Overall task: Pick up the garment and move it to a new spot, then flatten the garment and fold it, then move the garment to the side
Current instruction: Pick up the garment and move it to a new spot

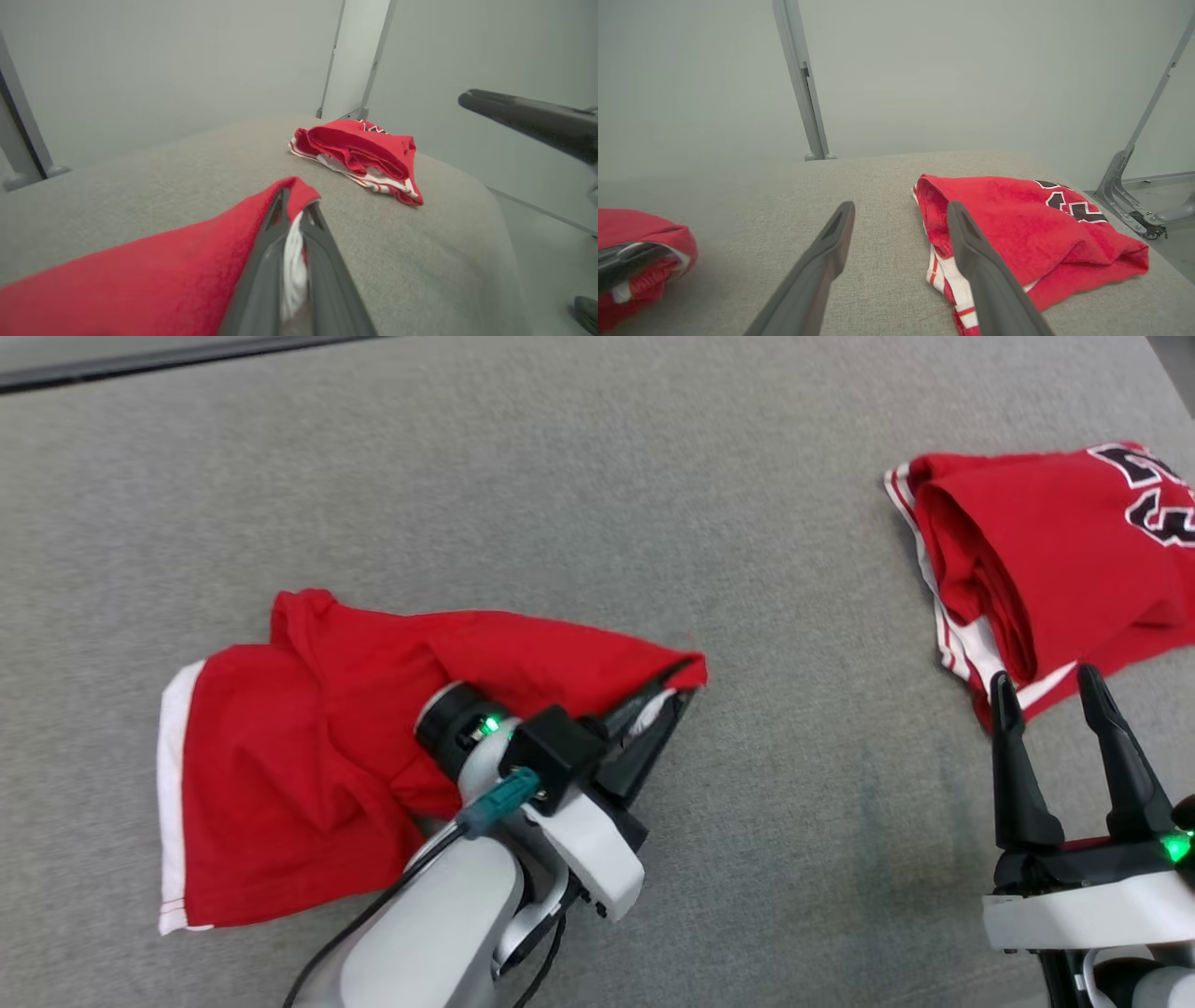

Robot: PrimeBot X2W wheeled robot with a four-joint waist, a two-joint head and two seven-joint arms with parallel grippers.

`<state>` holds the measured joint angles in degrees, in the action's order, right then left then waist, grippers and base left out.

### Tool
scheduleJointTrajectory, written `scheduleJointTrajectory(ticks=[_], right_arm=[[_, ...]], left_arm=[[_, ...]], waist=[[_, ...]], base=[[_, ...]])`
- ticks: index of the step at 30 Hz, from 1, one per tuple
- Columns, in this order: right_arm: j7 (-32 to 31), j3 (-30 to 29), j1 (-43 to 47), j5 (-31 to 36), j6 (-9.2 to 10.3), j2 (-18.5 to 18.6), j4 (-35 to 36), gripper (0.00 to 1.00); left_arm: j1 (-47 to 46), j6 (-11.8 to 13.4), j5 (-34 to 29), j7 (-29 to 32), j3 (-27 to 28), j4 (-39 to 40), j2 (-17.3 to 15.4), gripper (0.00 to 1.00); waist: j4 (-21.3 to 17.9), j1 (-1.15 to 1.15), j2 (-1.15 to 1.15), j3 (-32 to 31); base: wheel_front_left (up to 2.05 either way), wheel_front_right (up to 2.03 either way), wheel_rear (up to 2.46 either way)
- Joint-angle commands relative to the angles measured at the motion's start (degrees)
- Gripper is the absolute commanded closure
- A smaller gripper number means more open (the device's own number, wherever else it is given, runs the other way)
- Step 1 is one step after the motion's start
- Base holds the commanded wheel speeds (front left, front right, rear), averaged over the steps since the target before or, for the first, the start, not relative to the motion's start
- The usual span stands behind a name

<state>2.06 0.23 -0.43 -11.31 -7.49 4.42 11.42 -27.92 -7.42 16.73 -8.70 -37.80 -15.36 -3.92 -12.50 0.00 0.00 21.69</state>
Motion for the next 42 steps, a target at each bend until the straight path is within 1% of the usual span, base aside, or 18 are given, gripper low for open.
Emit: scheduleJointTrajectory(ticks=[1,2,3,4,7,11,13,16,21,24,27,29,33,35,40,42], right_arm=[[0.6,-0.1,-0.3,-0.2,0.02,-0.2,-0.3,0.0],[0.8,-0.1,-0.5,-0.2,0.02,-0.3,-0.6,0.0],[1.0,-0.2,-0.6,-0.2,0.02,-0.4,-0.9,0.0],[1.1,-0.1,-0.7,-0.1,0.02,-0.5,-1.1,0.0],[1.2,0.2,-1.0,0.2,0.02,-0.6,-1.9,0.0],[0.7,0.2,-0.7,0.5,0.02,0.2,-2.8,0.0],[0.2,-0.1,0.1,0.3,0.02,0.5,-3.2,0.0],[-0.5,0.1,0.8,-0.1,0.02,1.2,-3.6,0.0],[-1.9,0.5,2.0,-0.9,0.02,2.3,-3.9,0.0],[-2.7,0.8,2.9,-1.4,0.02,3.0,-4.1,0.0],[-3.2,0.9,3.5,-1.8,0.02,3.4,-4.2,0.0],[-3.7,0.9,4.2,-2.0,0.02,3.6,-4.3,0.0],[-4.3,0.7,5.7,-2.6,0.02,3.8,-4.8,0.0],[-4.5,0.6,7.0,-2.8,0.02,4.1,-5.3,0.0],[-5.0,0.6,9.3,-3.5,0.02,4.1,-5.5,0.0],[-5.1,0.6,10.3,-3.8,0.02,4.0,-5.4,0.0]], left_arm=[[-1.1,-0.1,0.4,0.2,-0.5,-1.0,-0.7,1.0],[-1.7,-0.1,0.8,0.2,-1.4,-2.0,-0.6,1.0],[-2.3,-0.1,1.0,0.1,-2.5,-2.9,-0.8,0.68],[-2.7,-0.1,1.1,-0.2,-3.5,-3.6,-1.0,0.0],[-3.2,-0.1,1.6,-1.6,-5.7,-4.6,-1.7,0.0],[-1.6,0.1,2.2,-3.5,-6.2,-4.2,-2.6,0.0],[-0.5,1.0,2.1,-4.2,-5.6,-3.8,-3.5,0.0],[1.7,3.6,3.0,-5.3,-2.7,-2.6,-5.0,0.0],[5.8,8.6,5.8,-6.2,4.8,-0.8,-8.2,0.0],[9.0,11.0,7.6,-6.4,9.9,0.2,-10.4,0.0],[12.2,12.7,9.3,-6.5,14.7,1.3,-12.4,0.0],[14.9,13.2,9.7,-6.4,17.3,1.7,-13.9,0.0],[19.8,14.4,9.6,-6.4,20.0,3.7,-15.8,0.0],[22.3,14.2,9.9,-6.4,20.4,4.7,-16.7,0.0],[25.6,14.7,9.8,-6.1,19.9,7.3,-17.4,0.0],[27.0,15.3,9.4,-5.7,19.7,8.7,-17.9,0.0]], waist=[[-2.2,0.0,0.0,2.5],[-2.1,0.0,0.0,2.6],[-1.9,0.0,0.0,2.6],[-1.6,0.0,0.0,2.5],[-0.1,0.0,0.0,1.2],[2.6,0.0,0.0,-2.5],[4.4,0.0,0.0,-4.8],[6.7,0.0,0.0,-8.2],[10.2,0.0,0.0,-12.5],[12.0,0.0,0.0,-14.6],[13.5,0.0,0.0,-16.4],[14.2,0.0,0.0,-17.5],[15.5,0.0,0.0,-19.7],[16.1,0.0,0.0,-21.1],[16.4,0.0,0.0,-23.1],[16.3,0.0,0.0,-23.7]], base=[[0.0,0.0,0.0],[0.0,0.0,0.0],[0.0,0.0,0.0],[0.0,0.0,0.0],[0.0,0.0,0.0],[0.0,0.0,0.0],[0.0,0.0,0.0],[0.0,0.0,0.0],[0.0,0.0,0.0],[0.0,0.0,0.0],[0.0,0.0,0.0],[0.0,0.0,0.0],[0.0,0.0,0.0],[0.0,0.0,0.0],[0.0,0.0,0.0],[0.0,0.0,0.0]])
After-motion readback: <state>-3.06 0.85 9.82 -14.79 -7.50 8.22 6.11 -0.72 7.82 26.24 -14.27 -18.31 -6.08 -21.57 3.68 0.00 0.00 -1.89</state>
